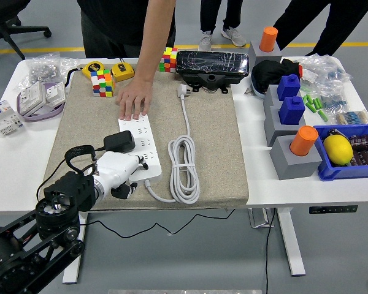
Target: Pick up the plug,place it near the board,insert it into the board,press the button
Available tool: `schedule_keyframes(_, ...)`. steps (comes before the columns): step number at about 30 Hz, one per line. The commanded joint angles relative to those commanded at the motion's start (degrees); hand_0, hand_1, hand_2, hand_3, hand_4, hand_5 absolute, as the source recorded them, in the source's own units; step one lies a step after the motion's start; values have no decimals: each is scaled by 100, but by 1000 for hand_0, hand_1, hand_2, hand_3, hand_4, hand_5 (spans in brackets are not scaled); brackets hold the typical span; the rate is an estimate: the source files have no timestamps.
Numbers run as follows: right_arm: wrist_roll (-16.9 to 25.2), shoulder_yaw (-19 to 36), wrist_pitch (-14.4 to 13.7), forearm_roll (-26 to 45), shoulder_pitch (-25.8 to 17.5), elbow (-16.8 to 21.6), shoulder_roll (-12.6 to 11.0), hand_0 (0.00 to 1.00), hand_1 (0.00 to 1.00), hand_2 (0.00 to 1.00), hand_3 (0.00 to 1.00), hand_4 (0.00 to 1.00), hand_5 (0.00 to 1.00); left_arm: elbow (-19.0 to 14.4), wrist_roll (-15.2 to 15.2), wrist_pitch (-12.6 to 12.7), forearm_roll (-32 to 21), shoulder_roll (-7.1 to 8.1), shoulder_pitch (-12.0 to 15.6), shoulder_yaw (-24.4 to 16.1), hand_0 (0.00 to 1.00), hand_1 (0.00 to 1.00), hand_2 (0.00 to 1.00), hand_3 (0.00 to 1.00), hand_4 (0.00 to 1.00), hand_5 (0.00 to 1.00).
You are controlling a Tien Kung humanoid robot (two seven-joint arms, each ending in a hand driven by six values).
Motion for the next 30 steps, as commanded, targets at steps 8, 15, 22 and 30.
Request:
schedule_keyframes(8, -7, 9, -8, -18, -9, 0, -1, 786, 694, 712, 759, 998, 998, 20, -12, -51, 0, -5, 30, 43, 188, 2, 106, 758, 559, 2)
schedule_keyframes(15, -8, 3, -14, -10, -15, 0, 1, 786, 694, 712, 759, 998, 998, 41, -9, -135, 0, 7, 44, 100, 188, 2, 106, 758, 559, 2)
schedule_keyframes(22, -12, 16, -18, -29, -27, 0, 4, 786, 694, 712, 759, 998, 998, 69, -16, -198, 0, 15, 53, 145, 186, 2, 105, 754, 551, 2)
schedule_keyframes(30, -6, 17, -22, -30, -18, 0, -3, 786, 694, 712, 759, 998, 998, 99, -10, -261, 0, 25, 39, 194, 187, 2, 106, 742, 556, 2)
